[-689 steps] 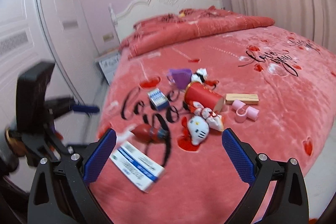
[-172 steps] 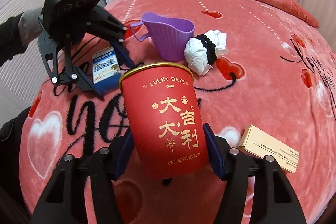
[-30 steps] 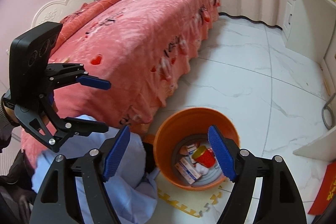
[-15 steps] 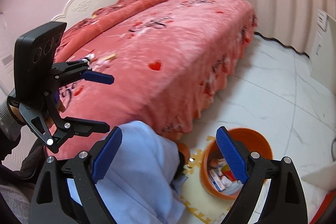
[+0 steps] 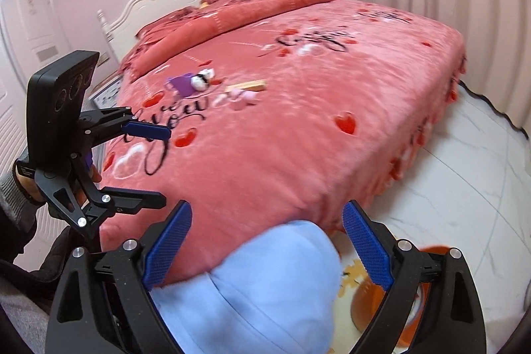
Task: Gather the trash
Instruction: 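Move both open tools back over the bed toward the wooden block and pink piece, then grasp the wooden block with the left tool while the right tool grasps the pink plastic piece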
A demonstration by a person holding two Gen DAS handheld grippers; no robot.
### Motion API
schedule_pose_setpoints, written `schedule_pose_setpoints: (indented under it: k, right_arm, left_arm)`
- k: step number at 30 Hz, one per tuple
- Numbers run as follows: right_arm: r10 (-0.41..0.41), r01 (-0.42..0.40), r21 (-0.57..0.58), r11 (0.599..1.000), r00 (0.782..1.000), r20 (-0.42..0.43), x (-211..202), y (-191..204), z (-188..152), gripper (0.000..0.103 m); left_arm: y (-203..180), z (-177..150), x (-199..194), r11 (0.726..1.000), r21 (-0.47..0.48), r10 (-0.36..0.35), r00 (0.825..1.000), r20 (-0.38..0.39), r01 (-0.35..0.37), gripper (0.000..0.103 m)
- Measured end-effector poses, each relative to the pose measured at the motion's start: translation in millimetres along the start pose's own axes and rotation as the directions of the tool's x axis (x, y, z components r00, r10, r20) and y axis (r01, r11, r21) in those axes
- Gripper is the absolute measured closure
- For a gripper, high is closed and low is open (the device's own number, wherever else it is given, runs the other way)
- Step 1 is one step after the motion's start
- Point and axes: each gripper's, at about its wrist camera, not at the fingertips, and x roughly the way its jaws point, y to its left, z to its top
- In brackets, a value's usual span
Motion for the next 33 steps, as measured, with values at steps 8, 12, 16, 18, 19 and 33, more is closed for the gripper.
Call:
schedule_pose_setpoints:
  k: [8, 12, 16, 18, 19, 33]
  right_arm:
    - [0.063, -0.067, -0.083, 0.994, 0.997, -0.05, 59, 37, 40, 0.012]
    - [0.077, -0.084, -0.116, 0.99, 0.995, -0.058, 86, 45, 66, 0.012]
    - [0.089, -0.097, -0.149, 0.984, 0.994, -0.063, 113, 49, 92, 0.012]
    - [0.101, -0.11, -0.17, 0.979, 0.993, -0.066, 129, 50, 103, 0.012]
    - [0.102, -0.113, -0.177, 0.978, 0.992, -0.069, 137, 50, 107, 0.012]
    - [0.088, -0.126, -0.307, 0.943, 0.987, -0.135, 261, 28, 152, 0.017]
  left_arm:
    - [64, -27, -11, 0.99, -0.115, 0.076, 0.997, -0.021, -0.078, 0.008]
    - [94, -30, -12, 0.987, -0.137, 0.087, 0.996, -0.023, -0.089, 0.008]
    - [121, -20, -2, 0.989, -0.12, 0.081, 0.996, -0.024, -0.083, 0.008]
    - [133, -14, 3, 0.993, -0.094, 0.071, 0.997, -0.016, -0.072, 0.008]
    - [141, -9, 9, 0.995, -0.074, 0.064, 0.998, -0.016, -0.065, 0.008]
    - [222, 26, 75, 0.995, 0.101, -0.001, 0.998, -0.062, 0.007, 0.008]
